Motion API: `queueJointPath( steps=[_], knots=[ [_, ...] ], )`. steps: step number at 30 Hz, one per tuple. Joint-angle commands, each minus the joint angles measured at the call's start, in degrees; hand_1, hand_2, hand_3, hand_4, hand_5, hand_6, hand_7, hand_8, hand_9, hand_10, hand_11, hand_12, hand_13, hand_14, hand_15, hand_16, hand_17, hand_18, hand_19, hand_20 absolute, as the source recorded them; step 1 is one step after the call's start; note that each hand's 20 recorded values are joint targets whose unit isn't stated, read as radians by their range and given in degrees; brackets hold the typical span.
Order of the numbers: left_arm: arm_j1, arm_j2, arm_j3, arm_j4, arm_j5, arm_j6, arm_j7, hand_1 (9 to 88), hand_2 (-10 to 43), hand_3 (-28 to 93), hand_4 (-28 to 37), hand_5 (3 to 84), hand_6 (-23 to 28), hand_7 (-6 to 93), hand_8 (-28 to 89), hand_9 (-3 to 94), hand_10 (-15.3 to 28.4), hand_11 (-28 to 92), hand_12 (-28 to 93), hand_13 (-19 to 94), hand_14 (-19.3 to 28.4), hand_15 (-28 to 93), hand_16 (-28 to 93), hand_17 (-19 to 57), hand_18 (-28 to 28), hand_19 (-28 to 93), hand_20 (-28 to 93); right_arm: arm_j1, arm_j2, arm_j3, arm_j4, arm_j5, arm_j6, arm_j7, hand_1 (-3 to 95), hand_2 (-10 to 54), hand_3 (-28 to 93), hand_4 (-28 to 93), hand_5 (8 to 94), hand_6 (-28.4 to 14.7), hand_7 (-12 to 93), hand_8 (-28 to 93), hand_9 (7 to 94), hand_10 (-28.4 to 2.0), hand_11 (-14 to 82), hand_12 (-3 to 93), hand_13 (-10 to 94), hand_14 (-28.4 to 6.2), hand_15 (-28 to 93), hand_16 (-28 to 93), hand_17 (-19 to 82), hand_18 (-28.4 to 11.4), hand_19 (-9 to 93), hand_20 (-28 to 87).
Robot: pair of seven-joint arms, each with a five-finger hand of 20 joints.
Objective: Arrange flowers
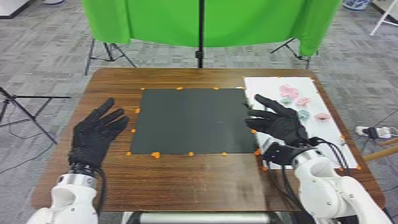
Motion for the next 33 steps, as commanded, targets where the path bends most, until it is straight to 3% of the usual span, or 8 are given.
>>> queueJointPath(
  steps=[1,7,11,16,17,21,25,33],
  knots=[
    [0.4,-0.27,0.12,0.17,0.02,-0.33,-0.4,25.7,10.2,77,-24.6,41.2,7.6,9.5,-9,38.8,18.0,24,10,27,26.9,54,-9,-8.5,25.6,56,11,-0.4,-0.1,0.7,-1.2,-1.6,-0.4,0.0,18.9,8.6,83,-28,44.0,3.0,20,-15,51.5,-17.6,19.2,12.7,43,-18.9,38,11,9,-24.6,56,22],
    [0.6,-0.17,-0.49,-0.26,0.24,-0.46,-0.58,25.7,10.2,77,-24.6,41.2,7.7,9.4,-9,38.6,18.3,24,10,27,26.9,54,-9,-8.5,25.6,57,11,-3.6,1.3,4.1,-6.5,-8.6,1.6,2.8,18.8,8.7,83,-28,44.1,2.7,20,-15,51.8,-17.8,19.3,12.6,43,-19.1,38,12,9,-24.6,56,22],
    [1.1,0.48,-0.87,-0.82,0.08,-0.08,0.34,25.7,10.2,77,-24.6,41.1,7.7,9.4,-9,38.4,18.5,24,10,27,26.8,54,-9,-8.6,25.6,57,11,-6.1,3.0,6.8,-10.6,-14.6,4.6,7.1,19.0,8.1,84,-28,44.6,1.4,20,-15,53.1,-18.1,20.3,12.8,44,-19.3,40,12,10,-24.4,57,22],
    [1.9,0.89,-1.49,-1.53,0.02,0.0,0.91,25.7,10.1,77,-24.6,40.9,7.8,9.4,-9,38.1,18.9,25,10,27,26.8,54,-9,-8.6,25.6,57,10,-9.3,5.7,9.0,-16.1,-28.8,8.8,19.0,21.2,6.0,84,-27,46.2,-0.5,20,-15,55.7,-17.8,24.7,12.8,48,-18.7,47,10,12,-24.2,61,22],
    [1.9,0.88,-1.62,-1.63,0.02,0.04,0.96,25.7,10.1,77,-24.6,40.9,7.8,9.4,-9,38.1,19.0,25,10,27,26.8,54,-9,-8.6,25.7,57,10,-6.0,8.5,4.9,-16.6,-33.6,13.7,25.2,21.9,5.5,84,-27,47.1,-1.0,21,-15,57.0,-17.9,26.5,13.0,50,-18.4,50,9,13,-23.9,64,22],
    [2.1,0.86,-1.93,-1.83,0.06,0.01,1.04,25.7,10.1,77,-24.6,40.8,7.8,9.4,-9,37.8,19.1,25,10,27,26.8,54,-9,-8.6,25.7,57,10,-4.9,11.6,0.2,-18.2,-53.3,16.6,40.6,24.6,3.0,83,-25,52.9,-3.6,21,-15,63.1,-18.7,38.6,15.4,58,-16.8,61,9,20,-24.3,74,23],
    [2.4,0.66,-1.99,-1.87,0.01,0.16,1.02,25.6,10.1,77,-24.7,40.8,7.9,9.5,-9,37.9,19.2,25,10,27,26.8,54,-9,-8.6,25.7,57,10,-2.3,13.6,-7.0,-16.6,-73.4,11.6,52.9,26.5,1.0,81,-23,61.4,-5.5,29,-16,67.8,-17.8,54.1,18.7,67,-14.5,71,11,27,-25.6,84,22],
    [2.2,0.57,-2.04,-1.92,0.07,0.18,0.77,25.7,10.1,77,-24.6,40.7,8.0,9.8,-9,37.7,19.3,25,10,27,27.0,55,-9,-8.7,25.7,57,10,2.5,13.0,-14.4,-13.4,-86.0,-3.8,62.7,30.5,-2.3,77,-22,64.8,-7.1,28,-14,71.5,-17.2,58.1,20.6,73,-13.3,74,14,35,-27.8,92,19]
  ],
)
